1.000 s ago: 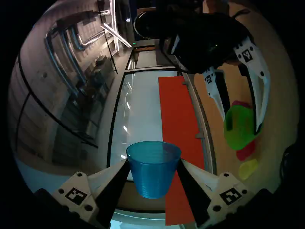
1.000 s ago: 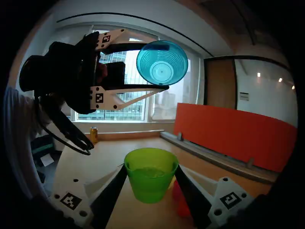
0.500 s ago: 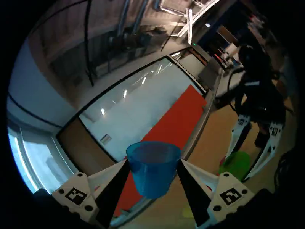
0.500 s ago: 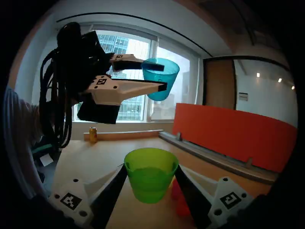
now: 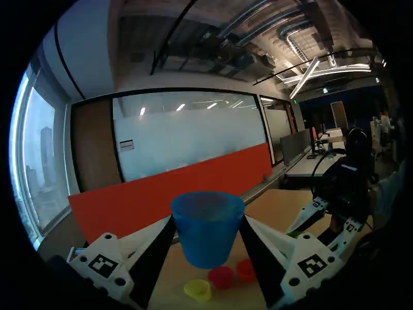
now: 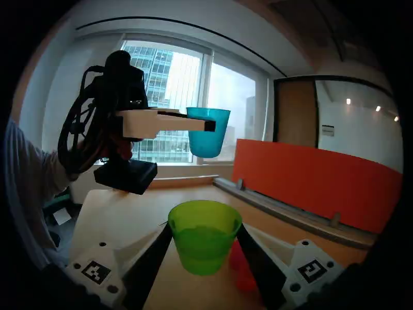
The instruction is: Pour water
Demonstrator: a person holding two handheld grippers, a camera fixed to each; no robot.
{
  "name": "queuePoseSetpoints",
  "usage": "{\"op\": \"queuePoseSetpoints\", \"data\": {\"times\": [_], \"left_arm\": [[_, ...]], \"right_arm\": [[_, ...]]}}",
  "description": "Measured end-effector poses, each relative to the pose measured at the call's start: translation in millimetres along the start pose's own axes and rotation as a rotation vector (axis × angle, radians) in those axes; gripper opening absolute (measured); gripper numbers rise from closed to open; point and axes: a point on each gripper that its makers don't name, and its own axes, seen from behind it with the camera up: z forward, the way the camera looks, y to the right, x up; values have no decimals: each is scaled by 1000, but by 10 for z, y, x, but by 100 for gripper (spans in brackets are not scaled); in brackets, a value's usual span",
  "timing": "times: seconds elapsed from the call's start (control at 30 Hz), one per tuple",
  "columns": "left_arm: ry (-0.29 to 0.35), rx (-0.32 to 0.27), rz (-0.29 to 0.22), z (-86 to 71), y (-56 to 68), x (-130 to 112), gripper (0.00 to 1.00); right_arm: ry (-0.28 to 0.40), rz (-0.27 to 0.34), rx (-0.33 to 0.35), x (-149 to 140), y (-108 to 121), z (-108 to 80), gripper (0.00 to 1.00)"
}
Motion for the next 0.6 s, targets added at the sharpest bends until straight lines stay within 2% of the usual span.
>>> {"op": "queuePoseSetpoints", "data": {"times": [0.17,0.3,0.47,0.6], "left_arm": [[-20,-2,-8,-36,-11,-150,84],[-36,-10,-40,-72,-19,-287,84],[-54,-27,-74,-116,15,-464,85],[-68,-37,-78,-140,57,-574,85]], "right_arm": [[-6,10,-4,-19,10,-23,90],[-16,14,-3,-29,20,-61,90],[-26,16,-6,-17,45,-112,90],[-42,15,-5,-38,48,-144,90]]}}
